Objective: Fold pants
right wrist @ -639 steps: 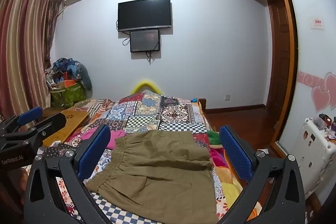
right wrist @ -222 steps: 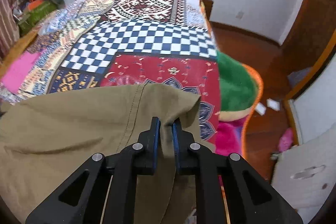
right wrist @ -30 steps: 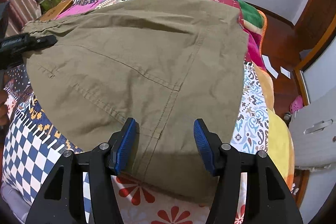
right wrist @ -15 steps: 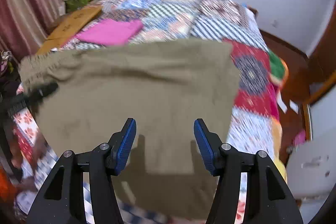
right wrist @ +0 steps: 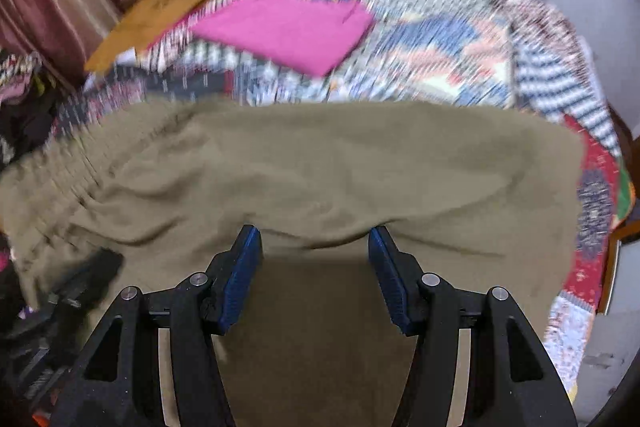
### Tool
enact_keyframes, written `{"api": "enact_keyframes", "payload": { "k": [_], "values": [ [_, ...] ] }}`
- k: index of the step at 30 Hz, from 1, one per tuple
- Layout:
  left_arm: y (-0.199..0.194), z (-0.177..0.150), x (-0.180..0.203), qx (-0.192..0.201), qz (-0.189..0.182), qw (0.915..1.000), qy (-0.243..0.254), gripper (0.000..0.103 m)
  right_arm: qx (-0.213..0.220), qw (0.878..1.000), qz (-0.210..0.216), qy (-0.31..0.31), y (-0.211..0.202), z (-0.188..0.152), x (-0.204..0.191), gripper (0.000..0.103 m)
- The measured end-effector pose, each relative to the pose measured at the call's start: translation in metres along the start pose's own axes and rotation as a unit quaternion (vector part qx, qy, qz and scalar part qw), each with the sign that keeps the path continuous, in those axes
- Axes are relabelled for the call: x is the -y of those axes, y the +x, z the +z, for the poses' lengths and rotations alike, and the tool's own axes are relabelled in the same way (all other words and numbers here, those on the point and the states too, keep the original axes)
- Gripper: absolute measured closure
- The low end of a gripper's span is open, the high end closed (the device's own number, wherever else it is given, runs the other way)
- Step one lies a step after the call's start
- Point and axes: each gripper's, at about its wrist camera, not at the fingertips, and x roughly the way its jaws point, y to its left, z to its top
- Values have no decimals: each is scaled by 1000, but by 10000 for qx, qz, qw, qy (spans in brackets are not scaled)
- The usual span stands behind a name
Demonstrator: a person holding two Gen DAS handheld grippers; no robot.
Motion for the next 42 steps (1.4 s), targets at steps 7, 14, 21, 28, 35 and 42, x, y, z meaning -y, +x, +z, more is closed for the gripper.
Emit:
{"api": "enact_keyframes", "payload": {
  "k": [7,14,21,28,35,42],
  "values": [
    [-3,2,4,85,60,9999,66,70,24,9999,80,-86,-9,-5,-3,50],
    [-25,13,25,486,171,9976,455,70,612,9978,236,72,-60,-26,5,50],
    [-48,26,54,874,124,9927,825,70,919,9955,60,231,-88,-67,18,50],
    [-59,33,81,1017,-100,9895,1020,70,589,9968,330,420,-63,-84,26,50],
    [-60,26,104,1012,-124,9865,1284,73,521,9977,293,311,-50,-88,20,49],
    [-67,31,121,1088,-206,9822,1518,73,886,9947,186,481,-81,-101,37,49]
  ]
}}
